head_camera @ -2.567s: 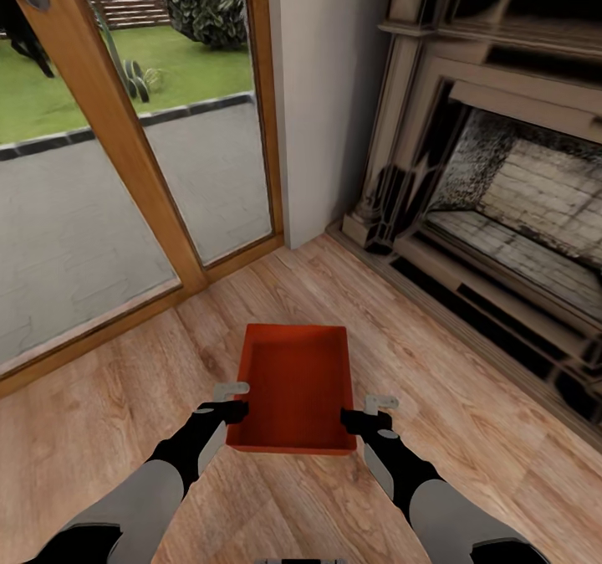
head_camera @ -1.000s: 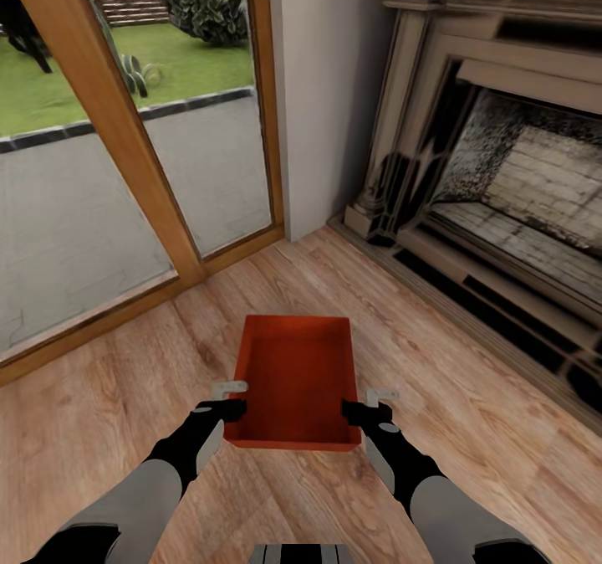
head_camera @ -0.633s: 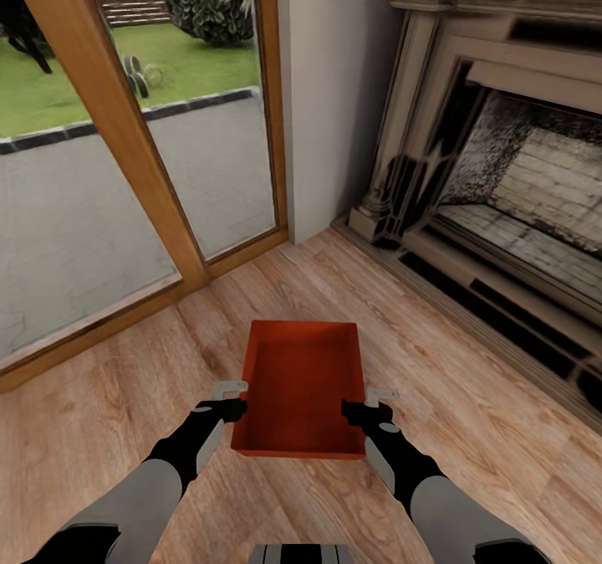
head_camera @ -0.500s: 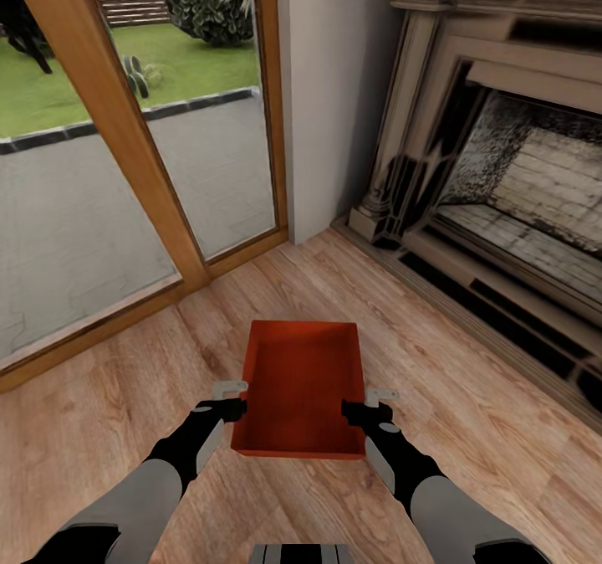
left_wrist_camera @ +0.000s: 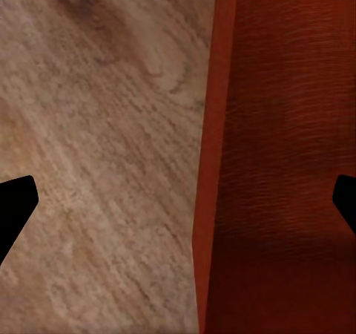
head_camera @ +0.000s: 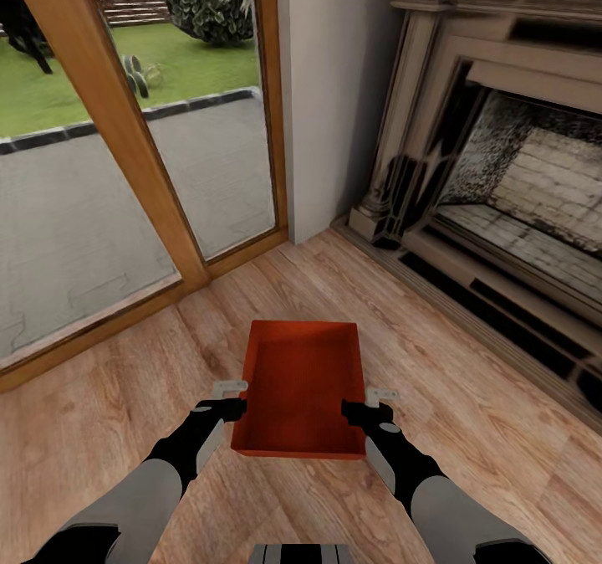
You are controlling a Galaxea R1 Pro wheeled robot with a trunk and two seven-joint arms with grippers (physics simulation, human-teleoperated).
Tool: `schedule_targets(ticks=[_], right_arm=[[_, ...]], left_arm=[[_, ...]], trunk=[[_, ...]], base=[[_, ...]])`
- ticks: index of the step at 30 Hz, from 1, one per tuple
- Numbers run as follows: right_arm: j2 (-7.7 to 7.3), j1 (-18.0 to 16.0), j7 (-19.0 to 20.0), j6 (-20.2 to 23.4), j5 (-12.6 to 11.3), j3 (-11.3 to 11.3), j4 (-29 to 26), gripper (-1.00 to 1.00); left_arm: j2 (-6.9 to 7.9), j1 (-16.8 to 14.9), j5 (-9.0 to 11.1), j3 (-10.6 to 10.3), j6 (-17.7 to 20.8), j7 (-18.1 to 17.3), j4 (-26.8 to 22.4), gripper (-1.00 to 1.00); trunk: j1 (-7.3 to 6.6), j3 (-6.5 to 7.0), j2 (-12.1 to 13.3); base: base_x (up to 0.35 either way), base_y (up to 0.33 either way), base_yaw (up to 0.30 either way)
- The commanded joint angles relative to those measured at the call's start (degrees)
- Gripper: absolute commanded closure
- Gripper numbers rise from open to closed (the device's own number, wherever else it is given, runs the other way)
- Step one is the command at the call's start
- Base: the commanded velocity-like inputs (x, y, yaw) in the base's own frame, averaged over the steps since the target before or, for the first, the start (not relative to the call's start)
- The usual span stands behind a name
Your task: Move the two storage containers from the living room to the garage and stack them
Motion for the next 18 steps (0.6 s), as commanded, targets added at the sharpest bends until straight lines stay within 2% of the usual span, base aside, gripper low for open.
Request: schedule_targets(ticks=[1,5,18], right_arm=[[-0.32,0.0,-0.4,0.0,-0.6,0.4,0.0,-1.00],[-1.32,0.0,-0.4,0.1,-0.7,0.4,0.0,-1.00],[-1.62,0.0,-0.4,0.0,-0.8,0.4,0.8,-1.00]], left_arm=[[-0.04,0.0,0.1,0.1,0.3,0.1,-0.1,-1.00],[-0.04,0.0,0.1,0.1,0.3,0.1,0.0,-1.00],[-0.23,0.0,-0.1,0.0,0.3,0.1,0.3,-1.00]], trunk=[[-0.01,-0.03,0.0],[-0.01,-0.03,0.0],[-0.01,-0.03,0.0]], base=[[0.000,0.000,0.000],[0.000,0.000,0.000],[0.000,0.000,0.000]])
